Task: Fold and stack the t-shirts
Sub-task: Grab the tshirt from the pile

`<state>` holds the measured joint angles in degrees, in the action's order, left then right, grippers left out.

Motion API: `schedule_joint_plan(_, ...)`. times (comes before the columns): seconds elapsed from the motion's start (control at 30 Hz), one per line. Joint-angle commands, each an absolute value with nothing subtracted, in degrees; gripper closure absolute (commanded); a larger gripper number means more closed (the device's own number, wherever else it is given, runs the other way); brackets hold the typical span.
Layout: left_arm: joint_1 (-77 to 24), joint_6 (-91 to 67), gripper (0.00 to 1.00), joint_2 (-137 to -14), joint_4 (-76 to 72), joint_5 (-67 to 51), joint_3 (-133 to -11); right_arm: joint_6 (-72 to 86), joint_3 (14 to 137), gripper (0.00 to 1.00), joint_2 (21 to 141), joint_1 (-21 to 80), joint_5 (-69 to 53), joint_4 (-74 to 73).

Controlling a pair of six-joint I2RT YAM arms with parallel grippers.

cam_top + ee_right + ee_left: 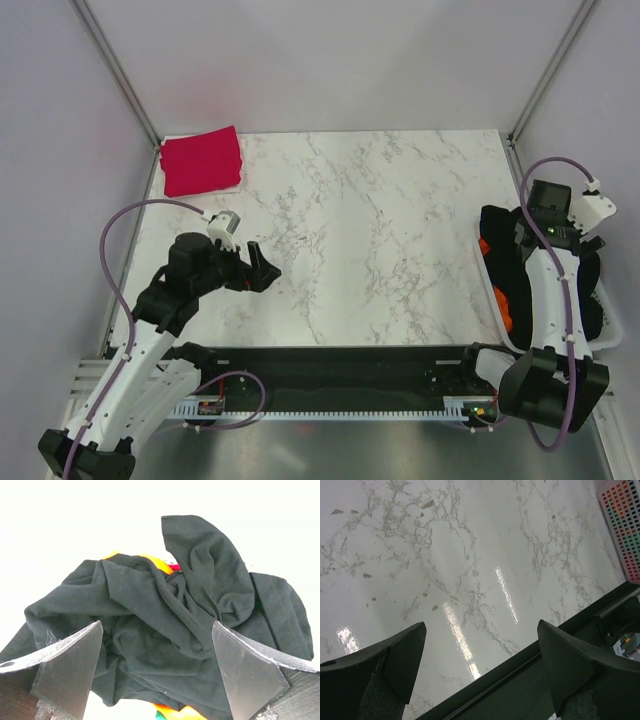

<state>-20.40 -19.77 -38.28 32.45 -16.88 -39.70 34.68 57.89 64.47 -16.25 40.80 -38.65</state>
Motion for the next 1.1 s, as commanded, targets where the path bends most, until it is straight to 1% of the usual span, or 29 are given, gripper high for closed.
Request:
schedule_joint_plan(0.0,-20.83,-19.51,0.0,-38.41,30.94,-18.54,-40.61,37.26,56.09,0.02,65.91,-18.44,38.95,-37.71)
schedule_joint_plan(0.13,-20.83,-19.51,0.0,-38.32,30.85,-18.63,-40.52,37.62,52.13,0.04,67.14,-21.88,32.44,-34.64)
schedule_joint_plan(0.23,-20.74,-19.42,0.0,-38.23,30.85,-18.72,-40.61,36.92,49.84,0.12,68.46,-23.81,29.01,-33.4)
schedule_joint_plan(0.3,-20.83,-19.51,0.0,-38.14,30.85,-18.72,-40.6,36.39,49.22,0.3,68.12,-23.99,27.95,-32.44)
schedule_joint_plan(0.33,-20.83,-19.51,0.0,-38.14,30.85,-18.81,-40.52,36.04,49.22,0.42,67.68,-23.99,26.91,-32.34)
schedule_joint_plan(0.37,-20.74,-19.51,0.0,-38.23,30.85,-18.9,-40.52,35.69,49.39,0.65,66.28,-23.99,26.02,-32.0)
schedule_joint_plan(0.47,-20.74,-19.42,0.0,-38.14,30.76,-18.9,-40.6,34.89,51.85,1.0,63.29,-23.99,21.28,-32.6)
schedule_joint_plan(0.53,-20.74,-19.51,0.0,-38.06,30.76,-18.98,-40.52,34.98,56.58,1.0,59.69,-23.73,17.51,-33.66)
schedule_joint_plan(0.57,-20.83,-19.42,0.0,-38.06,30.67,-18.98,-40.52,35.24,58.69,1.0,58.55,-23.56,12.53,-34.27)
schedule_joint_plan(0.6,-20.74,-19.51,0.0,-38.06,30.85,-18.9,-40.43,35.24,63.93,1.0,56.88,-22.95,7.78,-34.02)
schedule_joint_plan(0.63,-20.83,-19.51,0.0,-38.06,30.85,-18.9,-40.52,35.33,66.68,1.0,56.17,-22.5,2.34,-33.14)
schedule_joint_plan(0.67,-20.74,-19.51,0.0,-37.97,30.76,-18.64,-40.52,35.77,69.41,1.0,55.03,-21.89,-12.42,-27.74)
schedule_joint_plan(0.7,-20.74,-19.42,0.0,-37.97,30.85,-18.46,-40.52,36.99,75.09,1.0,54.58,-20.23,-19.53,-24.21)
schedule_joint_plan(0.73,-20.83,-19.42,0.0,-37.88,30.94,-18.46,-40.52,39.44,77.41,1.0,53.97,-19.08,-26.82,-19.21)
schedule_joint_plan(0.77,-20.83,-19.42,0.0,-37.88,30.94,-18.37,-40.43,46.16,79.43,1.0,53.44,-17.68,-33.85,-6.54)
schedule_joint_plan(0.8,-20.74,-19.51,0.0,-37.71,30.85,-18.2,-40.43,49.28,85.28,1.0,53.18,-15.06,-38.36,-3.37)
schedule_joint_plan(0.9,-20.83,-19.42,0.0,-37.36,30.85,-17.58,-40.52,54.4,96.02,1.0,54.49,-14.06,-41.56,1.13)
schedule_joint_plan(0.93,-20.74,-19.42,0.0,-37.35,30.94,-17.4,-40.52,55.36,96.67,1.0,54.75,-13.89,-41.66,2.1)
schedule_joint_plan(0.97,-20.74,-19.42,0.0,-37.09,30.94,-17.05,-40.52,56.5,96.51,1.0,55.1,-13.89,-41.57,2.81)
schedule_joint_plan(1.03,-20.74,-19.42,0.0,-36.74,31.11,-16.61,-40.6,62.81,89.07,1.0,55.02,-13.8,-43.05,7.0)
schedule_joint_plan(1.07,-20.74,-19.42,0.0,-36.56,31.11,-16.18,-40.61,65.71,85.03,1.0,55.11,-13.71,-43.59,12.6)
